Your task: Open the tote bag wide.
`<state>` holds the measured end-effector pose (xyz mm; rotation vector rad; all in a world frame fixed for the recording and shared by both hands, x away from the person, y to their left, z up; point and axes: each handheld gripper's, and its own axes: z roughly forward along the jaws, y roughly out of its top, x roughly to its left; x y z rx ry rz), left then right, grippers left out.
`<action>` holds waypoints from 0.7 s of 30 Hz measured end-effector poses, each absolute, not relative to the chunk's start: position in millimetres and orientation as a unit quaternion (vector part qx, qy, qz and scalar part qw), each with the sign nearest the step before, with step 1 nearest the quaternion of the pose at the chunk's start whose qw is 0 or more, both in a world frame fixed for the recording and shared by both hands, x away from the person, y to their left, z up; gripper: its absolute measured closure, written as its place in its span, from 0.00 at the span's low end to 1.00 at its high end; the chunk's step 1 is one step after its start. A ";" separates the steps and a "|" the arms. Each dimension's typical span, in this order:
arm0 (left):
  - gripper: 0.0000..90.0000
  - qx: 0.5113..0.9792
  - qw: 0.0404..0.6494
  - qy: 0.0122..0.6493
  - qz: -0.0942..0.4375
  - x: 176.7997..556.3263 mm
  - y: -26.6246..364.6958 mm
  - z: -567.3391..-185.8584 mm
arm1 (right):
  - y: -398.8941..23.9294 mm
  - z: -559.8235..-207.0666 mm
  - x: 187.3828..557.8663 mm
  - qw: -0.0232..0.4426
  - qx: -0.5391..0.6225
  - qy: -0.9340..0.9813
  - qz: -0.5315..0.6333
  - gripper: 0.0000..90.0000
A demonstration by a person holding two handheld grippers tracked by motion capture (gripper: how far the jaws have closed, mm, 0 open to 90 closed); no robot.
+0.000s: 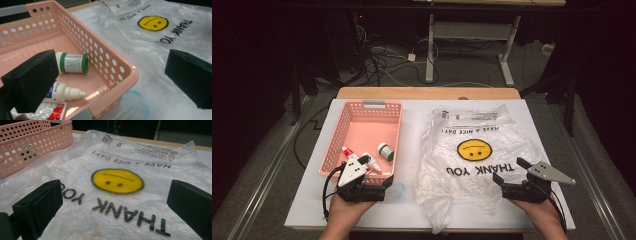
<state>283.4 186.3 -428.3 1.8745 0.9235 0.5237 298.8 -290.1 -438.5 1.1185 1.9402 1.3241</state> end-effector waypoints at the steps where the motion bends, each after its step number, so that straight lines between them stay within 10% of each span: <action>1: 0.00 0.763 0.475 0.379 0.220 281.5 185.5 -427.5 | -292.4 -436.8 299.4 0.268 0.413 0.722 0.486 0.02; 21: 0.00 0.760 0.482 0.391 0.194 291.8 189.5 -426.7 | -376.2 -431.5 294.2 0.297 0.491 0.696 0.431 0.33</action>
